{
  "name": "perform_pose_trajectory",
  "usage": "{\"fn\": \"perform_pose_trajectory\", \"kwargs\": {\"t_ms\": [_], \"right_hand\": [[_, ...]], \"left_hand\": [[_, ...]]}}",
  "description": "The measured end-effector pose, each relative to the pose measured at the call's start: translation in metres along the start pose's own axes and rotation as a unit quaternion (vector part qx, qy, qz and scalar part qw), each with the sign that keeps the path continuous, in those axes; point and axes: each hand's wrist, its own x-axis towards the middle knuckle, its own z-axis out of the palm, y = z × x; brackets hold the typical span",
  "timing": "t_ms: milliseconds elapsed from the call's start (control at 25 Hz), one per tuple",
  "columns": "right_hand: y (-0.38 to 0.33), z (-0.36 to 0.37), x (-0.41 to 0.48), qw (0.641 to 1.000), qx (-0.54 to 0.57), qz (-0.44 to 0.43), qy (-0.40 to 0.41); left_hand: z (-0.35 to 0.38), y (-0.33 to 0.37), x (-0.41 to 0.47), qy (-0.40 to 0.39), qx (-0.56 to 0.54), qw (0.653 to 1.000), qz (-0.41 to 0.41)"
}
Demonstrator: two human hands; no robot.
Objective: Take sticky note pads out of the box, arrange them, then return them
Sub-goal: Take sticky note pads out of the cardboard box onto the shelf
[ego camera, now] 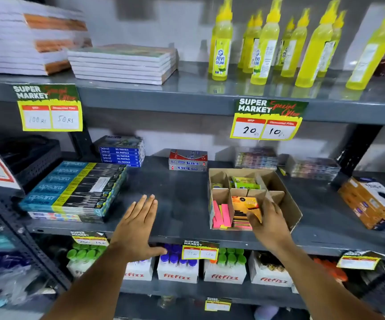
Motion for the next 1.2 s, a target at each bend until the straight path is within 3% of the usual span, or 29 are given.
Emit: {"fn": "perform_pose_trajectory", "kwargs": {"t_ms": [200, 520, 800, 920, 1200], "right_hand": [[0.007, 0.02, 0.008, 0.99, 0.093, 0.103, -0.025], [0.007, 0.029, 0.033, 0.944, 0.205, 0.26, -0.009], [-0.002, 0.029, 0.046, 0.872, 0.341, 0.345, 0.071], [-0.005, 0.026, 0.047, 0.842, 0.386, 0.366, 0.087], [-0.013, 0.027, 0.047, 0.813, 0.459, 0.347, 0.09]], "left_hand": [[0.025, -0.012, 0.008, -0.042, 0.032, 0.999, -0.001], [0.045, -0.016, 0.019, -0.084, 0.024, 0.996, -0.035], [0.048, -0.015, 0.018, -0.081, 0.014, 0.996, -0.046], [0.048, -0.014, 0.018, -0.081, 0.014, 0.995, -0.054], [0.049, -0.014, 0.017, -0.086, 0.023, 0.995, -0.054]]}}
